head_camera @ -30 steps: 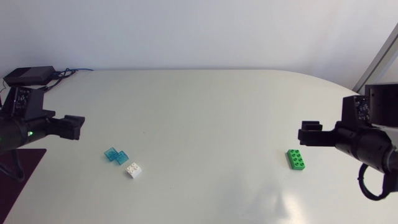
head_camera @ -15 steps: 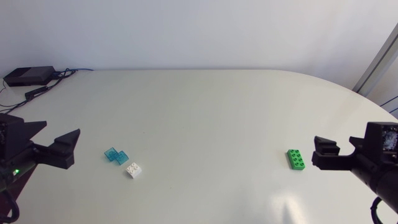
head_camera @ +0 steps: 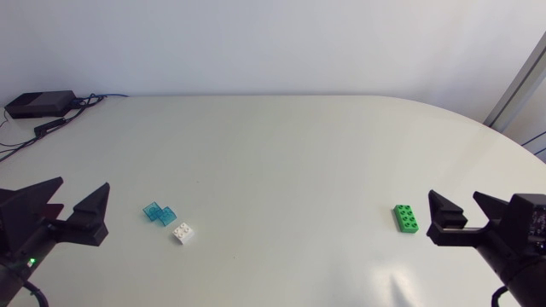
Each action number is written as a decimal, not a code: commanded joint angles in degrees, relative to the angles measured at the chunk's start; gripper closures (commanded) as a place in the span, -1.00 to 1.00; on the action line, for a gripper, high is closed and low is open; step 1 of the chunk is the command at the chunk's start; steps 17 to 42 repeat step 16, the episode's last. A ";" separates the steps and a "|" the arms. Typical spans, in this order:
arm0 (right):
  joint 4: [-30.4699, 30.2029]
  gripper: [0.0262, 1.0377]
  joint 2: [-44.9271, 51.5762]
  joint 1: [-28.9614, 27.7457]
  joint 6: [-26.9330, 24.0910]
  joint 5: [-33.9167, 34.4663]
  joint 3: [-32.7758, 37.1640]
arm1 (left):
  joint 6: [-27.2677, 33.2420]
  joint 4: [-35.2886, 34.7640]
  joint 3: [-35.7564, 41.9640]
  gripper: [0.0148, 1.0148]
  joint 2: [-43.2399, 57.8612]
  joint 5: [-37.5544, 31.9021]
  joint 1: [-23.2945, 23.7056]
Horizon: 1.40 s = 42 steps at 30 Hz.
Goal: Sort duplo bricks by size, large to the right and small to the left
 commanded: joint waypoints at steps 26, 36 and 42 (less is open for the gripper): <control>10.31 -0.88 -11.81 -6.22 -2.22 -9.21 -11.60 | -8.88 7.01 -10.79 -0.91 -12.62 -2.35 -2.52; 10.31 -0.88 -11.81 -6.22 -2.22 -9.21 -11.60 | -8.88 7.01 -10.79 -0.91 -12.62 -2.35 -2.52; 10.31 -0.88 -11.81 -6.22 -2.22 -9.21 -11.60 | -8.88 7.01 -10.79 -0.91 -12.62 -2.35 -2.52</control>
